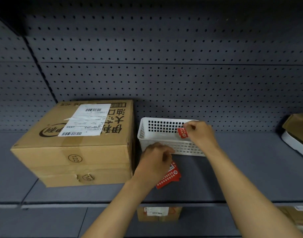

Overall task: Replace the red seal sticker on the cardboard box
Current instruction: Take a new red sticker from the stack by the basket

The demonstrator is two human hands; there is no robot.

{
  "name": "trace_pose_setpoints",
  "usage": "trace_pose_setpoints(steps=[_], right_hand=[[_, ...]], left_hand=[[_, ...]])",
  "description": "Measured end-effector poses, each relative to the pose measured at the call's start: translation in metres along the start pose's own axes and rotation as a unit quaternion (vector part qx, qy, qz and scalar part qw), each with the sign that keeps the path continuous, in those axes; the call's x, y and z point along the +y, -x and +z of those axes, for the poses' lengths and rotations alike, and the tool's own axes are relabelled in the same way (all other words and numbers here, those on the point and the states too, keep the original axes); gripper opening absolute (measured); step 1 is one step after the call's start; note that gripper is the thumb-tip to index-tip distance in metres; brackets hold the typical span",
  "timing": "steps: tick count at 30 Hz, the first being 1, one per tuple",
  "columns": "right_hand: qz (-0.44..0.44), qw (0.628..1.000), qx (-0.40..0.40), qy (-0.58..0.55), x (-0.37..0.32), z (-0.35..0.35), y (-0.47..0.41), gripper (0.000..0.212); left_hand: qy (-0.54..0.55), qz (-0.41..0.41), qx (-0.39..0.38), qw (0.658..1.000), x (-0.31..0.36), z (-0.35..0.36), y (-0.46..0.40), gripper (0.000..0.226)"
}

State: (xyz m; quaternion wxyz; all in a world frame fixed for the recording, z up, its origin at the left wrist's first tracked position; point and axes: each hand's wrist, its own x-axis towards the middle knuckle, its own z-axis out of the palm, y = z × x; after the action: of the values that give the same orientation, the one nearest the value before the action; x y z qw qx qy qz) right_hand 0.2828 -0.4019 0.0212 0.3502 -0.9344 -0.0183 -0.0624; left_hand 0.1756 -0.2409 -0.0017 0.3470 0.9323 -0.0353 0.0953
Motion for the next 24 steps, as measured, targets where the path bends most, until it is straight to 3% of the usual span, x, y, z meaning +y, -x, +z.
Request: trace_pose_setpoints(steps=[4,8,12,15,20,24], right_hand=[[-0.014,0.996,0.015,0.082,0.001,0.004,0.003,0.028],[-0.036,0.993,0.051,0.101,-0.001,0.002,0.01,0.028],[-0.06,0.992,0.092,0.066,-0.006,0.001,0.015,0.029],[-0.074,0.991,0.104,0.047,-0.009,0.0,0.017,0.029],[-0.093,0.992,0.062,-0.054,-0.017,-0.006,0.033,0.028],[-0.075,0.97,0.012,-0.23,-0.04,-0.03,0.051,0.019]], left_hand=[[-0.094,-0.014,-0.097,0.991,-0.01,0.01,0.008,0.044],[-0.139,-0.024,-0.122,0.982,-0.016,0.017,0.011,0.063],[-0.119,-0.017,-0.108,0.987,-0.019,0.017,0.008,0.062],[-0.107,0.005,-0.076,0.991,-0.019,0.015,0.007,0.043],[0.01,0.006,-0.002,1.0,-0.009,0.0,0.011,0.01],[0.2,-0.025,0.089,0.975,0.012,-0.032,0.01,0.01]])
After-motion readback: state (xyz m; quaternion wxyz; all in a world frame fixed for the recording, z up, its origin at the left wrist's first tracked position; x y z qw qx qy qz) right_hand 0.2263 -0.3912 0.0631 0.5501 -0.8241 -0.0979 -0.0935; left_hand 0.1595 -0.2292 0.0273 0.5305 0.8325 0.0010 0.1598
